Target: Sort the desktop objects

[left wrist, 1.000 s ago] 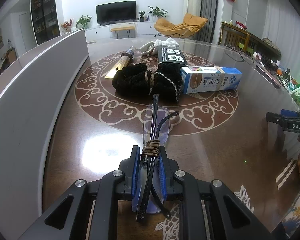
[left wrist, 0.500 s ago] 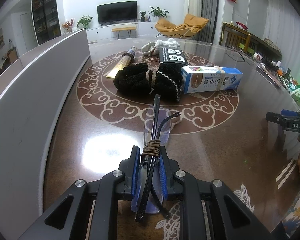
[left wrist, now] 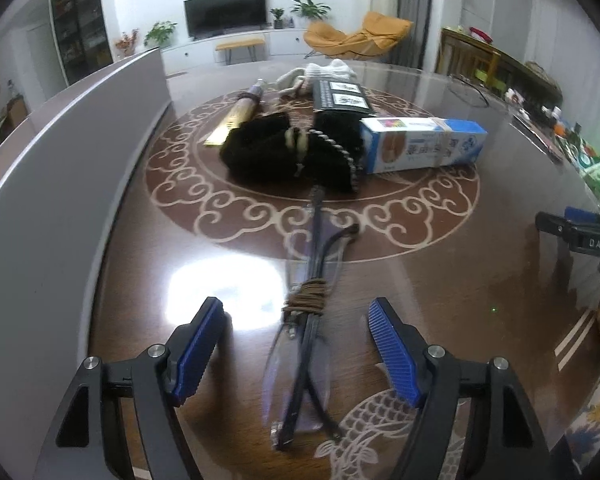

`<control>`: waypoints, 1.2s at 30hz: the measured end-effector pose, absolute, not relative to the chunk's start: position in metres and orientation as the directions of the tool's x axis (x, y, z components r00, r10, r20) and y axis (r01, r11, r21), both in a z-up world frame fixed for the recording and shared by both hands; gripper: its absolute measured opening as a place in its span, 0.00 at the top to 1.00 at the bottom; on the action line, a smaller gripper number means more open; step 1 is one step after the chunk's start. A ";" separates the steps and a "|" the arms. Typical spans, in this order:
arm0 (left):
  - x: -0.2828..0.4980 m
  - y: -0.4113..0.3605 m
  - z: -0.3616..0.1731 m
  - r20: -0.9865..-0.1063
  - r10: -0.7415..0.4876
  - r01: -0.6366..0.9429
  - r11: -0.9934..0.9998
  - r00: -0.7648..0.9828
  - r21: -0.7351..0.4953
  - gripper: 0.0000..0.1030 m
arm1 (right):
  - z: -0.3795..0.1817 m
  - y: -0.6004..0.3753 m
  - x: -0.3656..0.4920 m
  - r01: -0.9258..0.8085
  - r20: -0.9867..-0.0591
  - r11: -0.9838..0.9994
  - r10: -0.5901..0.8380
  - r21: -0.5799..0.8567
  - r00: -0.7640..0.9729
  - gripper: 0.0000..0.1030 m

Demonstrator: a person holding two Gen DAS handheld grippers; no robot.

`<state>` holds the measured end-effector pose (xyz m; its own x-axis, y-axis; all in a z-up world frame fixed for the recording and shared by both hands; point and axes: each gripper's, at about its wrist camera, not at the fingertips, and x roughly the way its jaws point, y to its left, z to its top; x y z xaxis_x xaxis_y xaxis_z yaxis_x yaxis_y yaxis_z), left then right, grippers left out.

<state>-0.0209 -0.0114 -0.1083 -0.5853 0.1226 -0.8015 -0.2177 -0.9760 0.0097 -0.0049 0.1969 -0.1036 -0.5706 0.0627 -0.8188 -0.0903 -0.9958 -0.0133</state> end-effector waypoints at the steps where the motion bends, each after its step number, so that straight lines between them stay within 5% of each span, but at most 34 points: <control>1: -0.022 -0.010 -0.108 -0.803 0.125 -0.221 -0.975 -0.583 0.009 0.28 | -0.103 0.198 -0.005 -0.091 -0.819 -0.996 0.062 -0.013 -0.571 0.00; 6: -0.026 -0.002 -0.107 -0.815 0.142 -0.257 -0.966 -0.562 0.008 0.31 | -0.103 0.199 -0.005 -0.097 -0.818 -0.995 0.065 -0.011 -0.571 0.00; 9: -0.026 0.005 -0.104 -0.813 0.161 -0.291 -0.957 -0.559 0.010 0.50 | -0.103 0.200 -0.004 -0.099 -0.818 -0.995 0.064 -0.009 -0.572 0.00; 11: -0.025 0.008 -0.103 -0.811 0.172 -0.307 -0.952 -0.559 0.010 0.77 | -0.103 0.200 -0.004 -0.099 -0.818 -0.995 0.064 -0.009 -0.572 0.00; 13: -0.024 0.010 -0.102 -0.813 0.173 -0.313 -0.950 -0.556 0.011 0.85 | -0.103 0.200 -0.004 -0.099 -0.818 -0.995 0.065 -0.010 -0.572 0.00; 36: -0.005 -0.014 -0.090 -0.785 0.192 -0.236 -0.970 -0.588 -0.060 0.89 | -0.103 0.200 -0.004 -0.101 -0.818 -0.995 0.066 -0.010 -0.572 0.00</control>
<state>-0.0047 -0.0136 -0.0899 -0.5883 0.1922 -0.7854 -0.2364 -0.9698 -0.0603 -0.0041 0.1996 -0.1030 -0.5720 0.0657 -0.8176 -0.1006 -0.9949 -0.0096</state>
